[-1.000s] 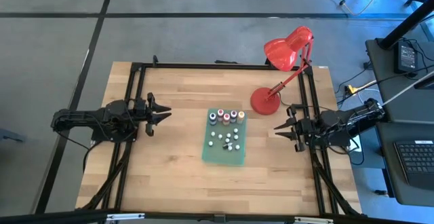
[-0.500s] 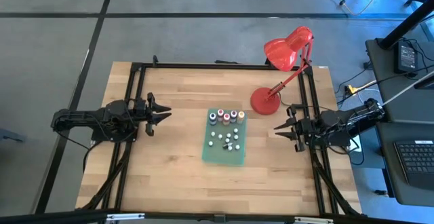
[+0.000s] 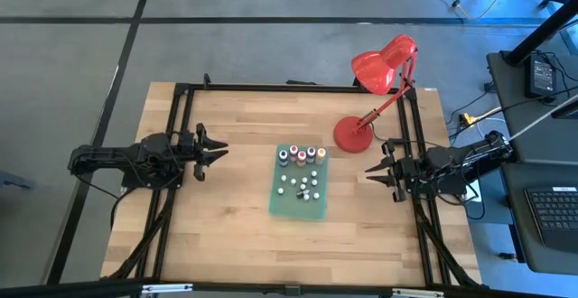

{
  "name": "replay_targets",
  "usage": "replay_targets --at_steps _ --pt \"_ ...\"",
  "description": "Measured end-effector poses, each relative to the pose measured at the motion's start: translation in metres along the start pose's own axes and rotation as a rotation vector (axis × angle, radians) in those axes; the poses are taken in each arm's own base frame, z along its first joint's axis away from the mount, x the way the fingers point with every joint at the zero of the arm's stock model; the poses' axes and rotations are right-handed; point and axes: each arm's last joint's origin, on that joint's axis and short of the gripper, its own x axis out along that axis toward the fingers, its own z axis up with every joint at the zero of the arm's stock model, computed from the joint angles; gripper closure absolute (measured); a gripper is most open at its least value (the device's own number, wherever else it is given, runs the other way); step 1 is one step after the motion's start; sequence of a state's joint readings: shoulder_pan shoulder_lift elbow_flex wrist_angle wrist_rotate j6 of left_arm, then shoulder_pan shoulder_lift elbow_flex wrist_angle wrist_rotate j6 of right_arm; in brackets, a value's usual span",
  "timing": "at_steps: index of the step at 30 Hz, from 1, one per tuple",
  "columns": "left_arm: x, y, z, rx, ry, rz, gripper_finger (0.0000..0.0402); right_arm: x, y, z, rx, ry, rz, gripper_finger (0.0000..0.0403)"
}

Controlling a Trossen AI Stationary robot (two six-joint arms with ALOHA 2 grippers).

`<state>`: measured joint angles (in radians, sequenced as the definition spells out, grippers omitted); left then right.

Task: Pick & Place food coloring
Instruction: Return to Home Position

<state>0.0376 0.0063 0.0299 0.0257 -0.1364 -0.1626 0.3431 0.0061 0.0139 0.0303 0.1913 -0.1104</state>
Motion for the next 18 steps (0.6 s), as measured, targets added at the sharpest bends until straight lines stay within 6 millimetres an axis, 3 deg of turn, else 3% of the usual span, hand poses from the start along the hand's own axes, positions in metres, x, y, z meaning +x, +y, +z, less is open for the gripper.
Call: replay_targets --at_steps 18 --pt "0.0 0.0 0.0 0.0 0.0 0.0 0.0303 0.0 0.0 0.0 0.0 0.0 0.0 0.0319"
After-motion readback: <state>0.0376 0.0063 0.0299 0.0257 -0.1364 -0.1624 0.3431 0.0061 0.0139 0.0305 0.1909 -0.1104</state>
